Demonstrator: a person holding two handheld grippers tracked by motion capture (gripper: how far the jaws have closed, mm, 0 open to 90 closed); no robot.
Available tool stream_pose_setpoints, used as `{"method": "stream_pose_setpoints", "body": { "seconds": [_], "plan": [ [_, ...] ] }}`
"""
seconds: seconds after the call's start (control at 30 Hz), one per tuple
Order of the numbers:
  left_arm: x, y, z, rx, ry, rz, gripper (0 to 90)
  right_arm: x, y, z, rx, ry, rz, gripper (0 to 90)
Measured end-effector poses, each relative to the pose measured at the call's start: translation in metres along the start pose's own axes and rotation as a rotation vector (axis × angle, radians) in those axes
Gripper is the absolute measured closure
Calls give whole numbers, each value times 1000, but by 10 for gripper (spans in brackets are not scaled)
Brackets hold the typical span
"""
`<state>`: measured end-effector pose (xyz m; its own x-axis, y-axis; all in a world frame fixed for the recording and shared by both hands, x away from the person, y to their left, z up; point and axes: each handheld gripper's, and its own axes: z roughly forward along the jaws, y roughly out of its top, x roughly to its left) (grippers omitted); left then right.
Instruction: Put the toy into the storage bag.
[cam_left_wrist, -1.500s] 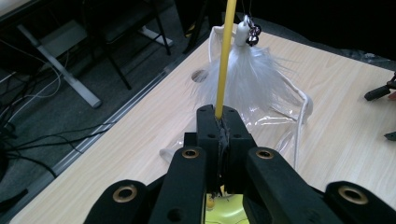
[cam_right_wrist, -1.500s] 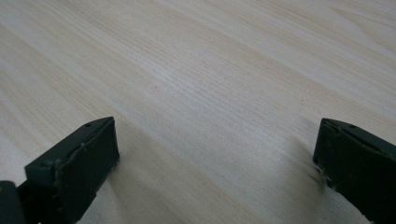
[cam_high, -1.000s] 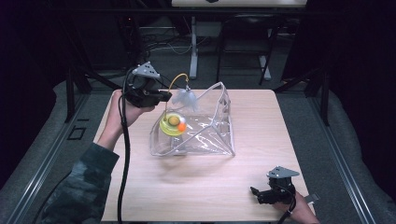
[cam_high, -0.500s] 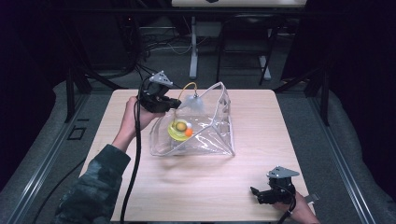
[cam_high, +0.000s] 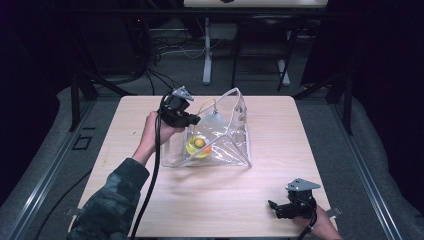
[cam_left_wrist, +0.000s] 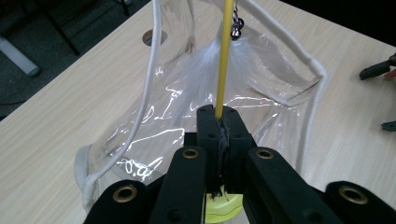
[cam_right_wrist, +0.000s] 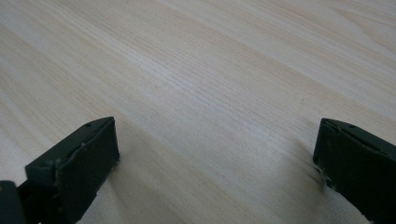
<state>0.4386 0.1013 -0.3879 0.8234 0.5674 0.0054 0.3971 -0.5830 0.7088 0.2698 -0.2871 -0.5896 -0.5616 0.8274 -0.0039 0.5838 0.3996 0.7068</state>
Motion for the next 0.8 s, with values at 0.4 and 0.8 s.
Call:
{"method": "stream_pose_setpoints", "body": {
  "seconds": [0.4, 0.8],
  "plan": [
    [6, -11, 16, 7, 6, -36, 886, 0, 0, 0, -3, 4, 5, 0],
    [8, -15, 29, 32, 20, -68, 883, 0, 0, 1, -7, 4, 6, 0]
  ]
}}
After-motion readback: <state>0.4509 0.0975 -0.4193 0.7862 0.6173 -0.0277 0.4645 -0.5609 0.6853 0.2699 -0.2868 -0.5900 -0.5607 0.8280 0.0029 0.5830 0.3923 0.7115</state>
